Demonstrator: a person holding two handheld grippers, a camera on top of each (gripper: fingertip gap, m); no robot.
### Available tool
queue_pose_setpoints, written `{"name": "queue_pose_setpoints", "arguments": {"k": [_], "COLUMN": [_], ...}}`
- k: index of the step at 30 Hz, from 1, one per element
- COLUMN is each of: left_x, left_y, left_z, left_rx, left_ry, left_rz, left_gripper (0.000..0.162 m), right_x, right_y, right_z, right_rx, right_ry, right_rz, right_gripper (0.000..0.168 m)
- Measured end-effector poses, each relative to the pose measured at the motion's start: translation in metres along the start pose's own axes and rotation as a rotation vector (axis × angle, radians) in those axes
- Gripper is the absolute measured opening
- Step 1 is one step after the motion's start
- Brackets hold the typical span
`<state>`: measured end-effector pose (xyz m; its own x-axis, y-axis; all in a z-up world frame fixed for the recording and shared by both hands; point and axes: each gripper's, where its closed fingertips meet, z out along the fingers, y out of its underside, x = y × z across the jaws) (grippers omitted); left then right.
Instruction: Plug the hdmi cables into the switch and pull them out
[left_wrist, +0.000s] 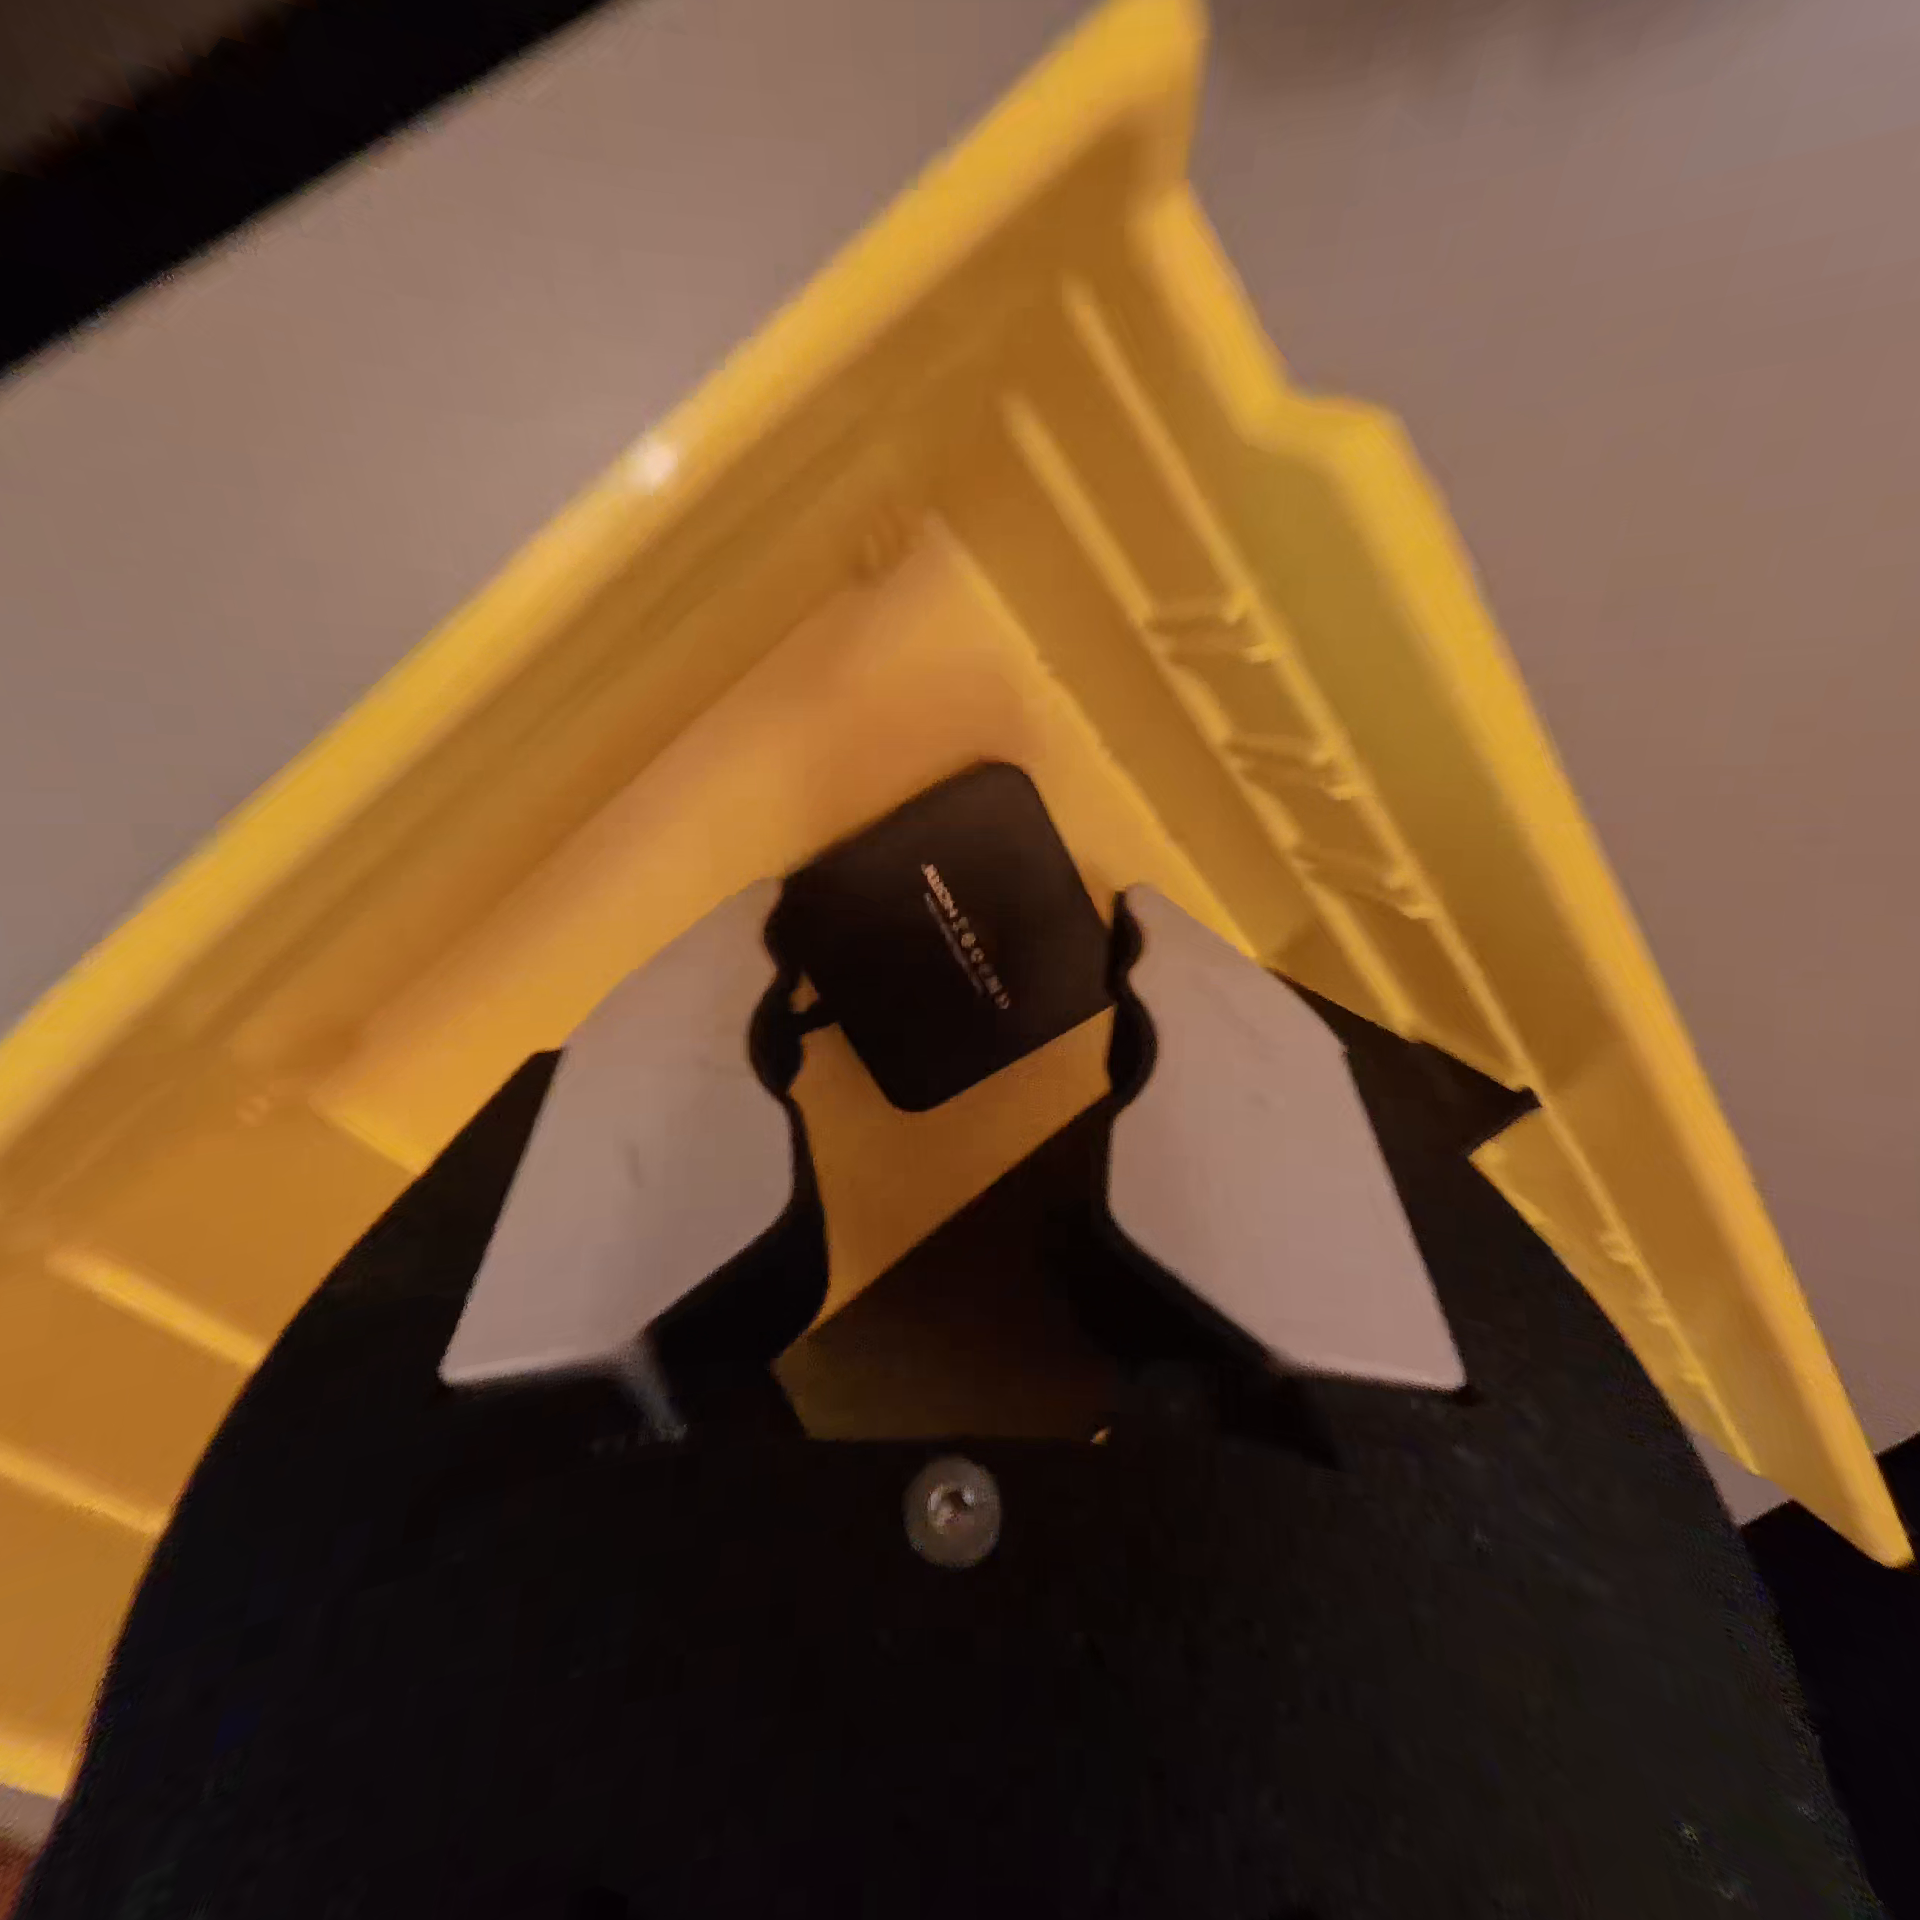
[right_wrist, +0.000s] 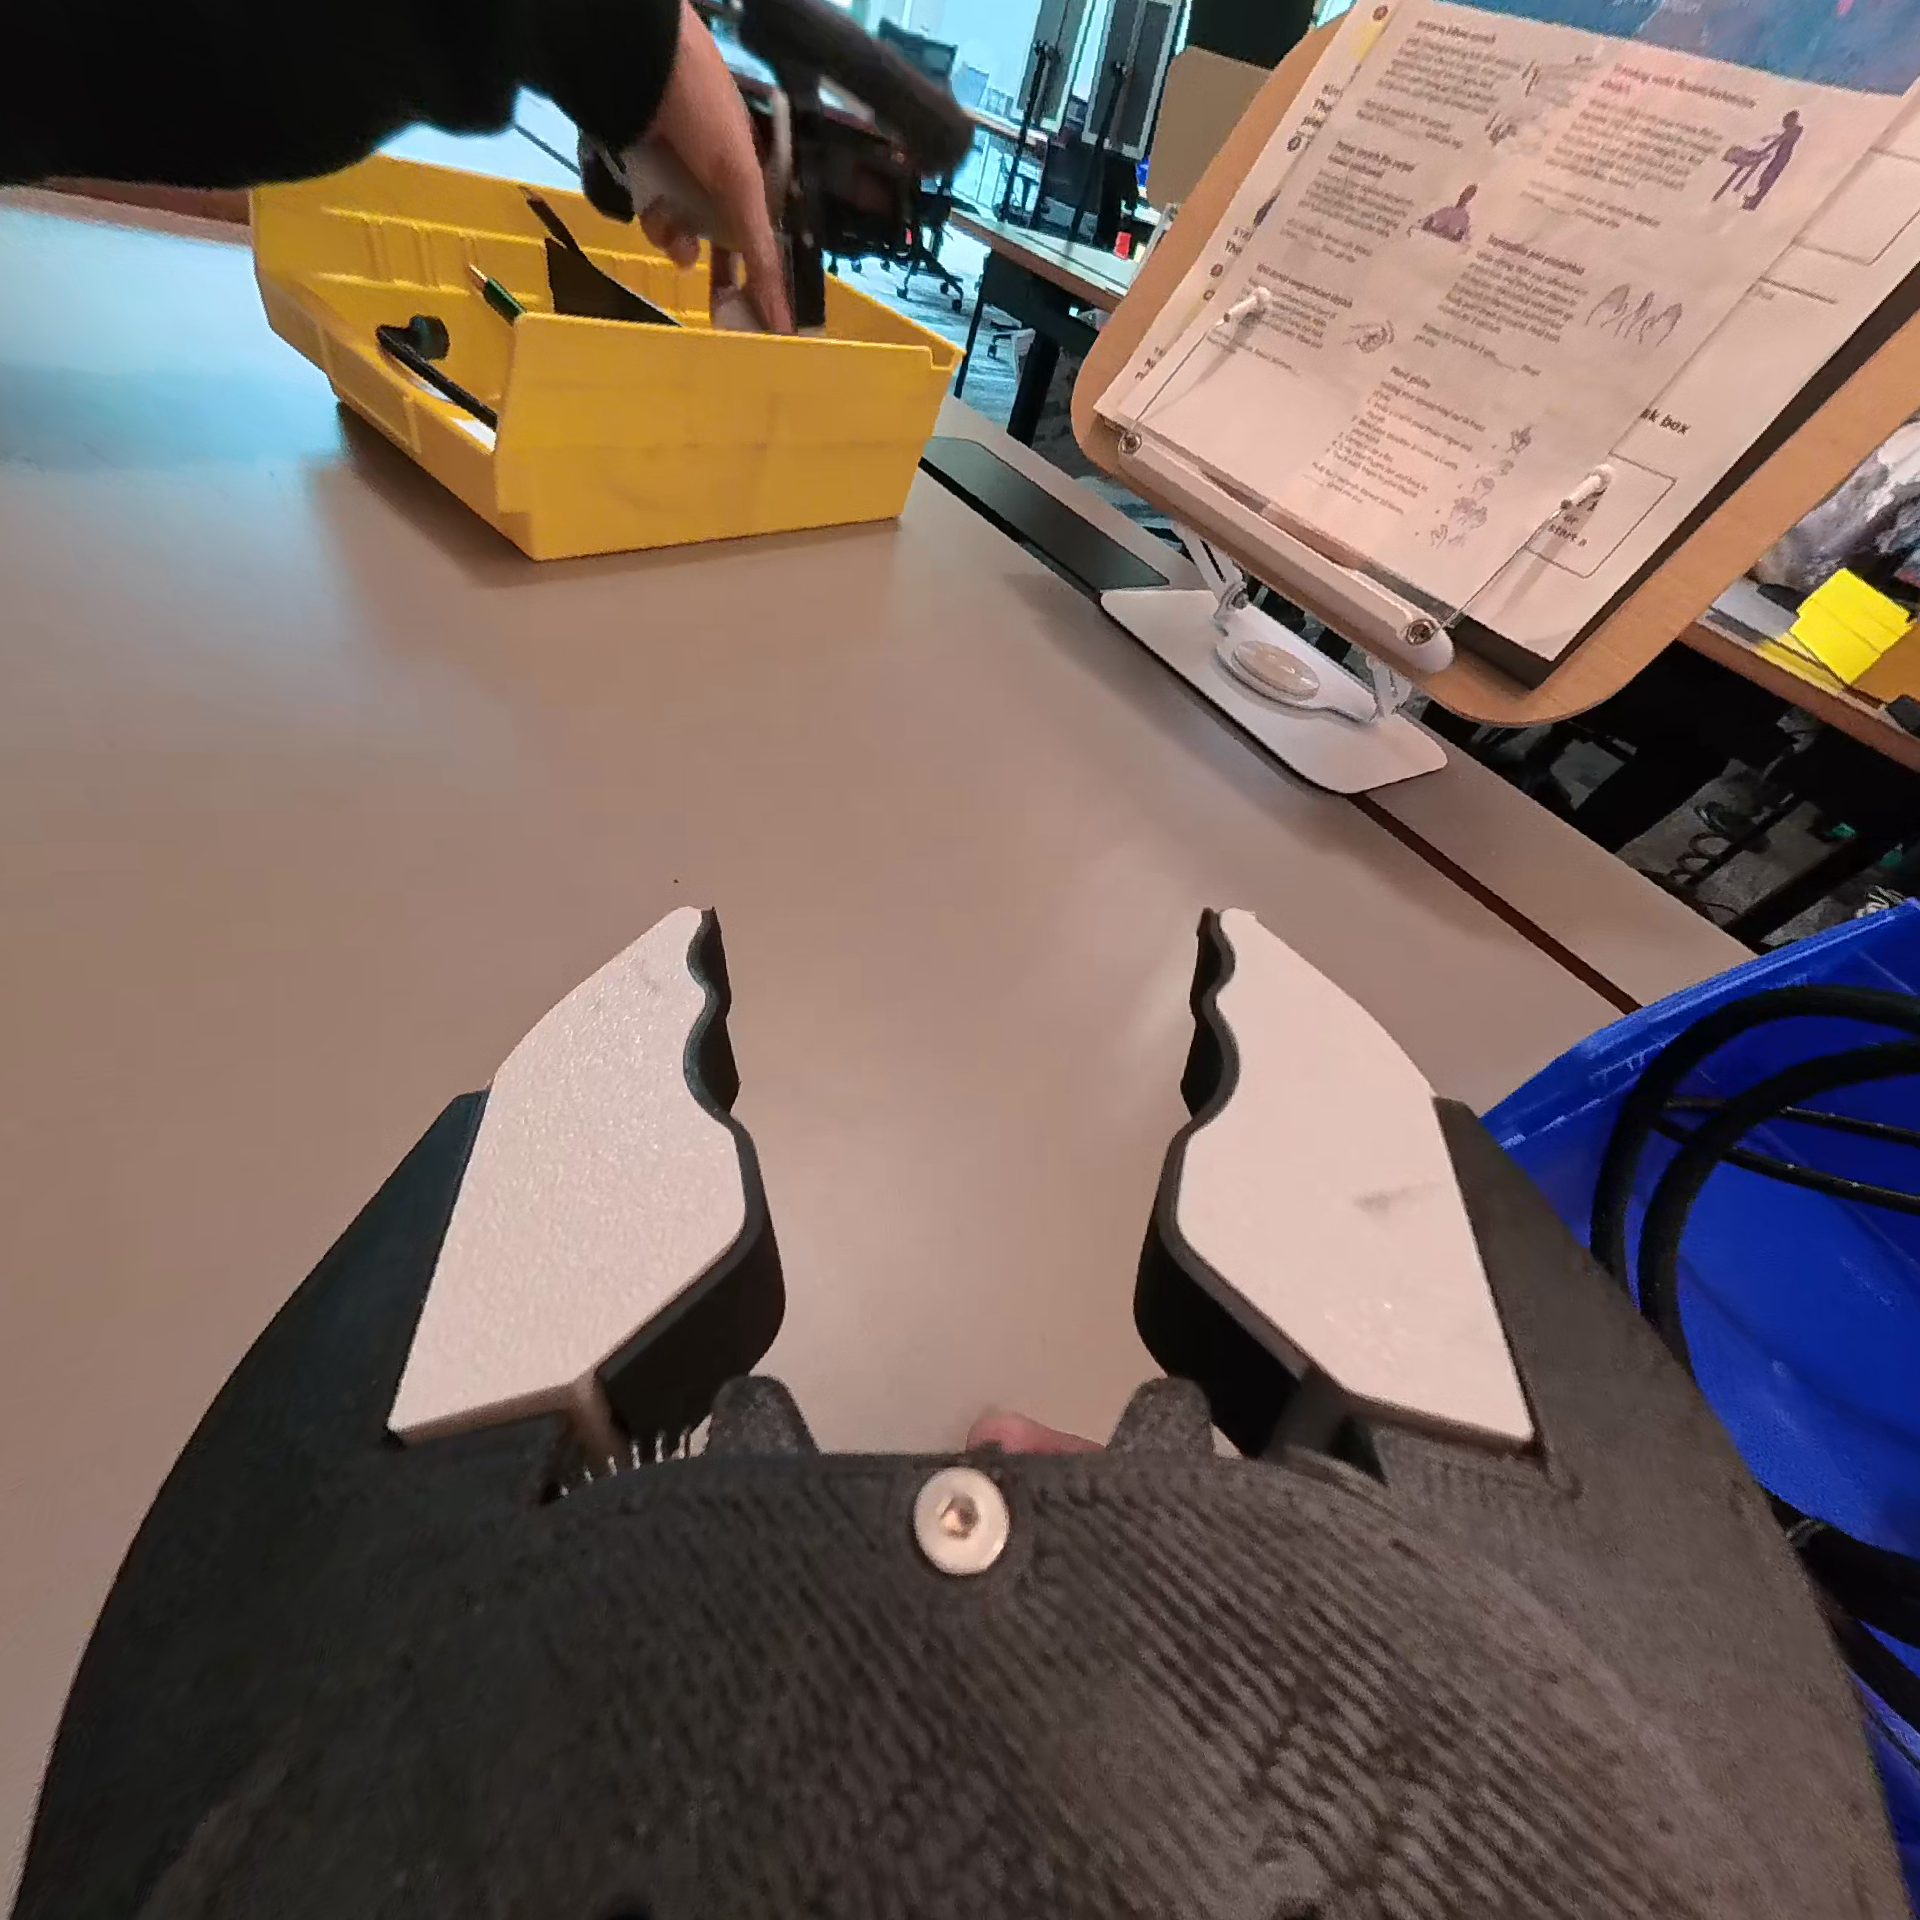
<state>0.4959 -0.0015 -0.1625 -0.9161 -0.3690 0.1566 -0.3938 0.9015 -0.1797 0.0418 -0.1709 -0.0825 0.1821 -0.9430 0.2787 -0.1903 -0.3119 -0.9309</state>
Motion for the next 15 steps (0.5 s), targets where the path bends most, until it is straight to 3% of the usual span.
{"name": "queue_pose_setpoints", "arguments": {"k": [1,2,4,11,15], "left_x": [-0.003,-0.005,-0.004,-0.012,-0.011], "left_y": [0.007,0.012,0.014,0.012,-0.022], "left_z": [0.007,0.014,0.024,0.028,-0.035], "left_rx": [-0.060,-0.105,-0.144,-0.168,0.153], "left_ry": [-0.044,-0.089,-0.123,-0.184,-0.204], "left_rz": [-0.006,-0.011,-0.031,0.043,0.048], "left_gripper": [0.072,0.084,0.090,0.077,0.074], "right_x": [-0.001,-0.001,-0.002,0.004,0.002], "right_y": [0.000,0.000,0.003,-0.003,-0.013], "right_z": [0.000,0.001,0.000,-0.004,-0.006], "right_rx": [0.001,-0.004,-0.019,0.009,0.068], "right_ry": [-0.002,-0.005,-0.004,0.021,0.014], "right_rz": [-0.002,-0.005,-0.014,-0.012,0.008], "right_gripper": [0.086,0.086,0.086,0.084,0.087]}}
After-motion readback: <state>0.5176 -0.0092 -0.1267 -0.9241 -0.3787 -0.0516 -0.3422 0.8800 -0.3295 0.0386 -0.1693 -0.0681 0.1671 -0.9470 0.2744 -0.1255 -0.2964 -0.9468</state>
